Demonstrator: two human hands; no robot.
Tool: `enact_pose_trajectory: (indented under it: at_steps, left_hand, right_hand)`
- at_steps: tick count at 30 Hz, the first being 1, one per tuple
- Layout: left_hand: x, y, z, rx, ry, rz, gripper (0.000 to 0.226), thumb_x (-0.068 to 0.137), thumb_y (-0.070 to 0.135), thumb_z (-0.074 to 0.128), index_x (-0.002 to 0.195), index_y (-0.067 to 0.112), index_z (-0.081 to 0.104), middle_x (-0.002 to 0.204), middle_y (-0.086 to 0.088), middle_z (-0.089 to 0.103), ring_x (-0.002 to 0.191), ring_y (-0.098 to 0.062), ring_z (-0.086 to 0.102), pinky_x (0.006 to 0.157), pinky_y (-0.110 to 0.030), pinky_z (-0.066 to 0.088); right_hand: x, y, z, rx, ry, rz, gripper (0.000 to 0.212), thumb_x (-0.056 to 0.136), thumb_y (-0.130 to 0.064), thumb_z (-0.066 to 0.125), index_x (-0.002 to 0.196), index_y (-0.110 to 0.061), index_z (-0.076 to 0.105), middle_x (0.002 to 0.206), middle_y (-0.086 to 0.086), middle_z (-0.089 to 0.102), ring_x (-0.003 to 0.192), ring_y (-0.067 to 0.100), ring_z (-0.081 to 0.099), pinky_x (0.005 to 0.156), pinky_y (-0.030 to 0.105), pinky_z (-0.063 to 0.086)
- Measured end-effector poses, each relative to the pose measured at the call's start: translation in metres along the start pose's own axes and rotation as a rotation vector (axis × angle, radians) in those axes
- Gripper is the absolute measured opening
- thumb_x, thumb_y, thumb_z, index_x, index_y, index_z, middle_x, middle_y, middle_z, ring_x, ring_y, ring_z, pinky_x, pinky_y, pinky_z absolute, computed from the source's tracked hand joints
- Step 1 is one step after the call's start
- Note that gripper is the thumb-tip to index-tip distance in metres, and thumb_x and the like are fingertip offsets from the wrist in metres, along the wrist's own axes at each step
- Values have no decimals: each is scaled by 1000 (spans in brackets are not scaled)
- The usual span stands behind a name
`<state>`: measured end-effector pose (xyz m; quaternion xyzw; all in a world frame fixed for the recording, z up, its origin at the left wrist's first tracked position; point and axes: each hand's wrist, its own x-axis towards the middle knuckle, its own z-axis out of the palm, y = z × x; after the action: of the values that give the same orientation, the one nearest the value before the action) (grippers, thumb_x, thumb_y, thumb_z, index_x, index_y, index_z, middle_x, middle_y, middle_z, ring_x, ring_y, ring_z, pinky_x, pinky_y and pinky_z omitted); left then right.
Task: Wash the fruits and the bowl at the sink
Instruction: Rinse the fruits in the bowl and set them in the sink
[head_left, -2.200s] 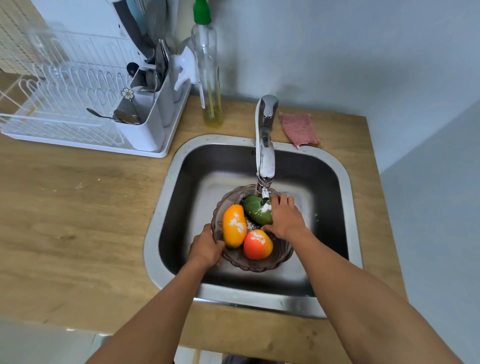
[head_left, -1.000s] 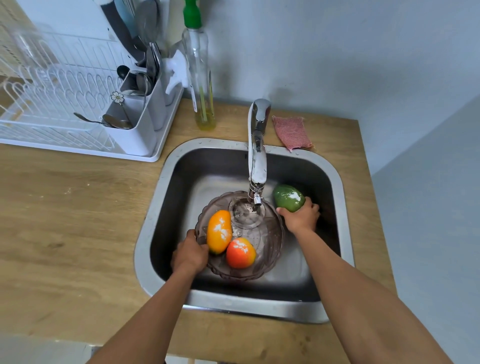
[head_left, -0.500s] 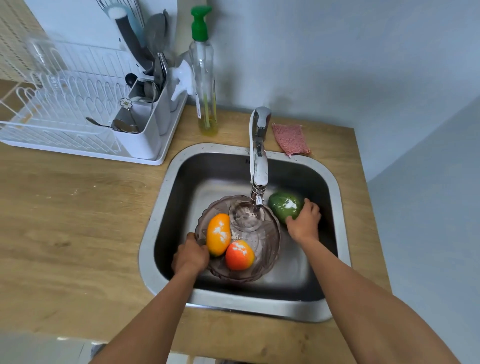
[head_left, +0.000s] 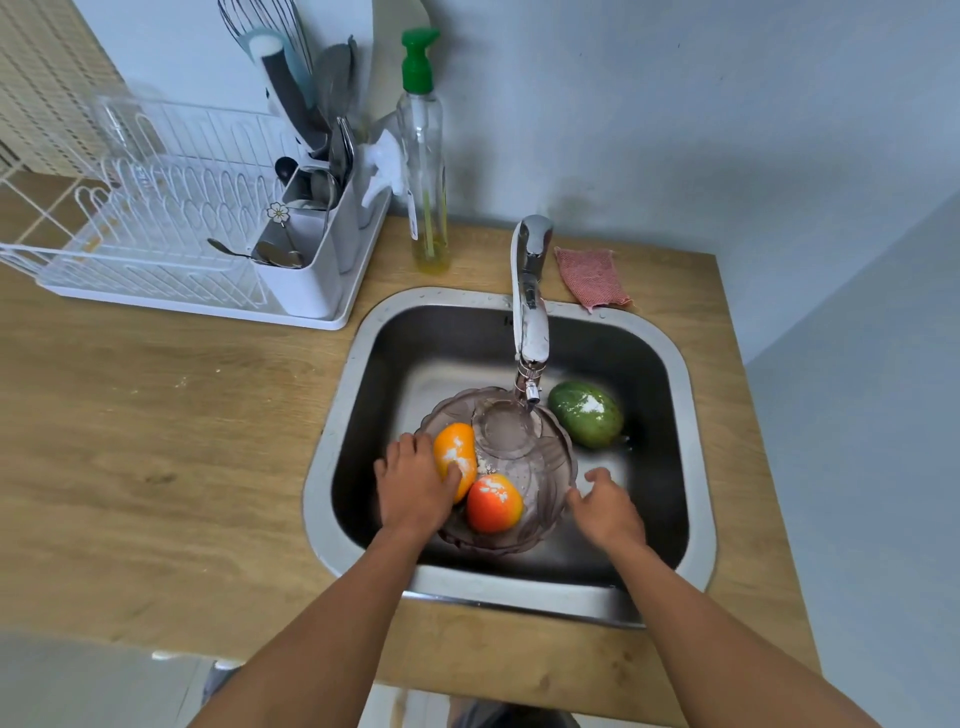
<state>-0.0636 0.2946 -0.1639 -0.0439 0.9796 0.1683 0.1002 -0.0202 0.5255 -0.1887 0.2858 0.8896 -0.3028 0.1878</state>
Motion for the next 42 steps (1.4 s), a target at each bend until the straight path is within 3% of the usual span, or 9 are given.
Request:
enact_pose_trajectory:
  at_steps: [5,11,19,23,28,37,39,42]
  left_hand:
    - [7,7,7,126,-97,23,69,85,60,52,135,13,48,141,-10,47,129,-30,45,105,-45,35]
    - [10,16,10,118,-139,-32,77,79,62,61,134,10,48,147,-11,38,125,-31,52,101,-44,41]
    - [10,21,11,46,-146,-70,79,72,58,66,131,9,48,135,-10,49,121,-29,53,92,-40,47]
    - [16,18,-2,-10,-20,36,76,71,57,64,130,13,46,126,-7,51,119,-27,51,87,-43,48]
    - [45,6,-24,-64,109,18,72,74,56,64,128,12,47,122,-10,52,115,-30,52,86,-44,48]
    - [89,1,-26,-7,-27,-51,78,75,51,69,134,9,41,136,-15,43,127,-35,42,92,-48,45]
    - [95,0,-22,-28,-39,-86,79,76,49,71,136,9,39,138,-16,42,129,-36,41,94,-49,44]
    - [104,-2,-14,-40,-76,-115,82,78,42,74,141,9,34,140,-17,42,131,-38,41,96,-50,44]
  right_hand:
    - [-6,-2,6,-25,-40,-21,31,93,-41,51,111,-19,62,109,8,70,101,31,64,84,38,54]
    - [-7,-4,9,-31,-30,-34,25,93,-36,51,103,-16,61,104,11,71,99,34,63,83,37,53]
    - [-7,-6,10,-92,15,-33,27,96,-32,46,107,-11,59,111,15,66,103,37,61,84,37,51]
    - [-6,-5,7,-93,72,-3,26,97,-30,41,108,-13,59,110,14,67,101,36,63,81,37,51]
    - [-6,-5,4,-96,126,38,29,98,-28,39,117,-16,57,114,15,65,105,37,62,84,40,50]
    - [-8,-6,6,-12,121,17,34,99,-28,40,128,-15,53,128,12,56,114,36,57,89,41,48]
    - [-8,-6,5,80,178,-46,39,99,-26,44,134,-10,49,134,14,47,121,35,51,95,41,44]
    - [-10,-9,2,128,318,-222,38,96,-23,50,132,-9,52,128,12,49,120,28,45,101,44,43]
